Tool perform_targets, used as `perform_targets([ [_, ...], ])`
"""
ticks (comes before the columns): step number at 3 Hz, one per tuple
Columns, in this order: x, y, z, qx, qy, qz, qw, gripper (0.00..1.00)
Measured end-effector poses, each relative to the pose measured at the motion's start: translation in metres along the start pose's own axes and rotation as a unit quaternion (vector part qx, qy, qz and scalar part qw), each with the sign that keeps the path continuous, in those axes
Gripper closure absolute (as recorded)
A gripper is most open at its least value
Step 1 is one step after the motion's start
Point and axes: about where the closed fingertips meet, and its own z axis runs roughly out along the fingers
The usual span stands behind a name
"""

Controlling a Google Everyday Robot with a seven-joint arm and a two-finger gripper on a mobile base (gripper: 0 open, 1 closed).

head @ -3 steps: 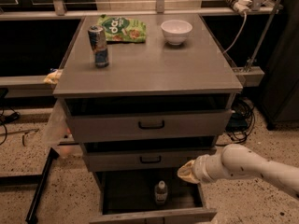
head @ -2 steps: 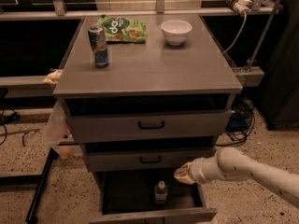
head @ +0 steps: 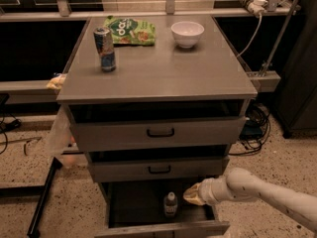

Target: Pick blue plastic bottle from bottom drawer and place on counter

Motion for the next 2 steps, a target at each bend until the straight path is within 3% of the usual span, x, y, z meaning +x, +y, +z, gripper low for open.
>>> perform_targets([
  [1,0.033,-0.007,0.03,0.01,0.006,-0.039,0.9992,1.0],
  [2,0.054,-0.014,0.051,0.019,0.003,-0.065,0.9977,0.82],
])
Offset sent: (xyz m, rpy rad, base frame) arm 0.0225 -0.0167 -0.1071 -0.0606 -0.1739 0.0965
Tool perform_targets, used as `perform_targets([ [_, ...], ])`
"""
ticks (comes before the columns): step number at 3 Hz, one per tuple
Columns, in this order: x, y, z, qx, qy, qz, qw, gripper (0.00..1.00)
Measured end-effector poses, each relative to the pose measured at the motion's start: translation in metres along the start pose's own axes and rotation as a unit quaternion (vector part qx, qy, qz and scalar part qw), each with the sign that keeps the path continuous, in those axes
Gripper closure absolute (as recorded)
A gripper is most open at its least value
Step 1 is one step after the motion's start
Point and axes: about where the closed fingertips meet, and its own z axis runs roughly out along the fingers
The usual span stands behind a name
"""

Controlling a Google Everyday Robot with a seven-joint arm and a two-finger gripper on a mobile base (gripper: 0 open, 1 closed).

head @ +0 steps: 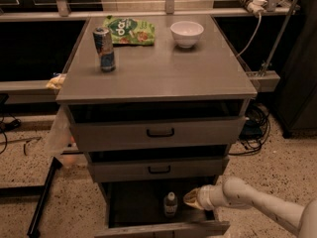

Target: Pick blue plastic bottle from bottom drawer and place on counter

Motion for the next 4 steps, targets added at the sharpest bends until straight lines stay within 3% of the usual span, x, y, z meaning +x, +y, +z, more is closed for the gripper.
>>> perform_targets([
  [3,0.018,-0.004,0.03,0.01,-0.029,-0.015,0.9994,0.13],
  [4,0.019,-0.005,0.039,0.004,-0.037,-0.016,0.9992,0.01],
])
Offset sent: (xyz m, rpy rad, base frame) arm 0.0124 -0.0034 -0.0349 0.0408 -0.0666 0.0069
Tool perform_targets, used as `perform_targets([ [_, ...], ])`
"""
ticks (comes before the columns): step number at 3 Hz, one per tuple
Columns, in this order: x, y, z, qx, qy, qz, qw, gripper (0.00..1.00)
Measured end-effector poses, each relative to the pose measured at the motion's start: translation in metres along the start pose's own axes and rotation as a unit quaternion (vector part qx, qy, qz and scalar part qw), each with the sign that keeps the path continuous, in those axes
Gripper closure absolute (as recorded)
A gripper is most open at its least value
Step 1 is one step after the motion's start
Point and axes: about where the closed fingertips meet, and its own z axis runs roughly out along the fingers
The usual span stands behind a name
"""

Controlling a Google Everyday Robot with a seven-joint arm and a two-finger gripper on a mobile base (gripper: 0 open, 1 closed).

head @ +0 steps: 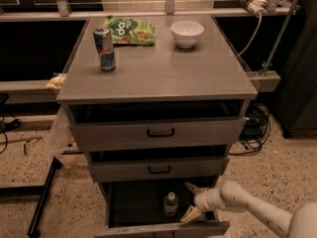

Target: Pick blue plastic bottle from bottom drawer and place on counter

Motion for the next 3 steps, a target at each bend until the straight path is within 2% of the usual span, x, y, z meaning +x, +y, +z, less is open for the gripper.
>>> perform_targets([
  [2,-0.003,-0.002,0.019,-0.006,-0.025,0.009,0.9996,0.03],
  [3,-0.011,0.001,0.035,-0.015,-0.049,0.016,0.9986,0.06],
])
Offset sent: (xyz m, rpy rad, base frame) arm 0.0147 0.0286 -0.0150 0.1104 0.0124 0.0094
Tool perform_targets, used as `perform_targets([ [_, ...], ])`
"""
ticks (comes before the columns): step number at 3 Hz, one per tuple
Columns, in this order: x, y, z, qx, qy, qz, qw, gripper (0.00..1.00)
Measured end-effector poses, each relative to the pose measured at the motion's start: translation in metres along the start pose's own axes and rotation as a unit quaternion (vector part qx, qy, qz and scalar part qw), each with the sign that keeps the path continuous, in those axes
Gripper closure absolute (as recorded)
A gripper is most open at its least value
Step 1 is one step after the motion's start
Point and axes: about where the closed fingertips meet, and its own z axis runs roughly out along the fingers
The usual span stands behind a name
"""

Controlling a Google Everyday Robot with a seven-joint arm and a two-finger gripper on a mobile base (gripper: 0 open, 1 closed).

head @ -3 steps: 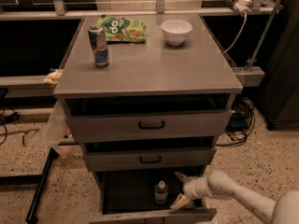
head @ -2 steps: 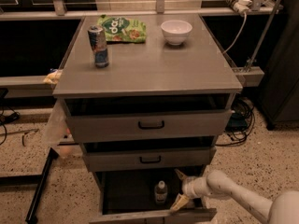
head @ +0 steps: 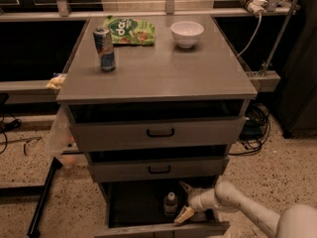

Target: Pick blue plastic bottle from bottom drawer and place on counter

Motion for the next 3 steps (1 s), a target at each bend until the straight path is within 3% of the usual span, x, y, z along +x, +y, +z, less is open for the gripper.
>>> perform_targets([
  [1,-0.003,0.007,0.018,-0.015,-0.019,0.01,0.9996,0.09],
  [3,-0.005,0.014,0.029,-0.025,-0.034,0.016,0.999,0.51],
])
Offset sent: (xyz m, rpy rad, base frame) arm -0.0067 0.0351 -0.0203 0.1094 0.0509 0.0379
